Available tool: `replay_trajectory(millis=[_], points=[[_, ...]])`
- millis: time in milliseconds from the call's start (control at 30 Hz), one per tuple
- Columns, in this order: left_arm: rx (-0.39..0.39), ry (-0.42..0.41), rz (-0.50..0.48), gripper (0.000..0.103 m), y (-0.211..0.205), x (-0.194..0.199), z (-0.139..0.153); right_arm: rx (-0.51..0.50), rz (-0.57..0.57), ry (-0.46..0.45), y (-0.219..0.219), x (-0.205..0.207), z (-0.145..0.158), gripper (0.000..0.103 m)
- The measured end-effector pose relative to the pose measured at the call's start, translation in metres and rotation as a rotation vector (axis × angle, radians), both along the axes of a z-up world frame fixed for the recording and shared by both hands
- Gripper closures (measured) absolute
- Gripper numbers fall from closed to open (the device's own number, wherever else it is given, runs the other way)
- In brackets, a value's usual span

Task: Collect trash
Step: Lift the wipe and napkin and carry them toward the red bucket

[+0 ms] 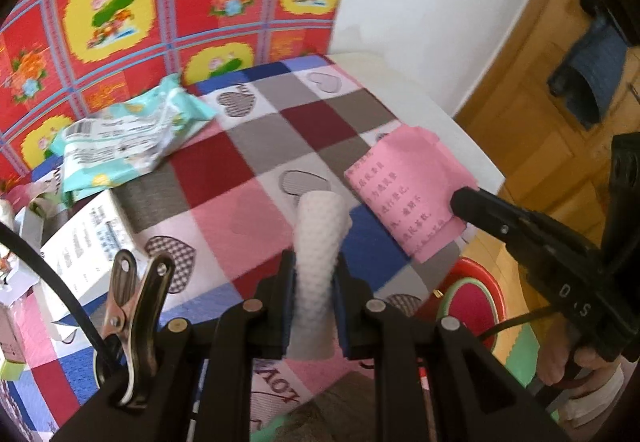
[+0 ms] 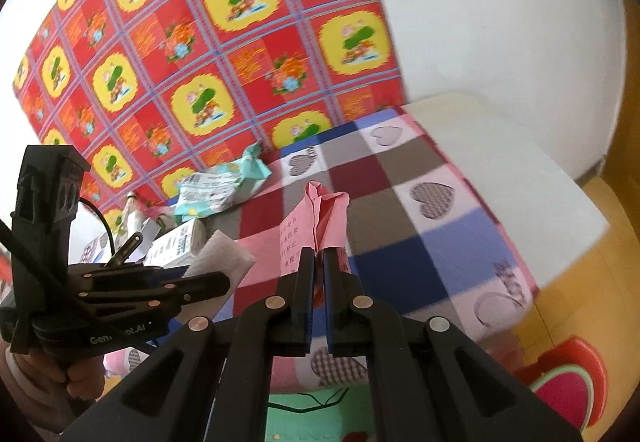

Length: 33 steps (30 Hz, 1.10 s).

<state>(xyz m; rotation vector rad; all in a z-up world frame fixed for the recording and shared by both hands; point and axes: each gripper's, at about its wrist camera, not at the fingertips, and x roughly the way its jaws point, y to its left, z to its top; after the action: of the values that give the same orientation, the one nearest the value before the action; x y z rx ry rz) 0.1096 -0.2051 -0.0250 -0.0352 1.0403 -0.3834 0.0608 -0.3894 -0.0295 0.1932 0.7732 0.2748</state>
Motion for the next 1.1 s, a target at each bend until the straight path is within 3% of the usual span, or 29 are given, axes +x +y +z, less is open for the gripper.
replay_trajectory(millis=[567, 1100], points=[[-0.025, -0.002, -0.242, 0.085, -0.079, -0.03, -0.001, -0.014, -0.266, -0.009, -0.076, -0.074, 0.008, 0.097], [-0.026, 0.043, -0.479, 0.085, -0.184, -0.064, -0.016, 0.005, -0.542, 0.073, -0.181, -0.157, -0.008, 0.097]])
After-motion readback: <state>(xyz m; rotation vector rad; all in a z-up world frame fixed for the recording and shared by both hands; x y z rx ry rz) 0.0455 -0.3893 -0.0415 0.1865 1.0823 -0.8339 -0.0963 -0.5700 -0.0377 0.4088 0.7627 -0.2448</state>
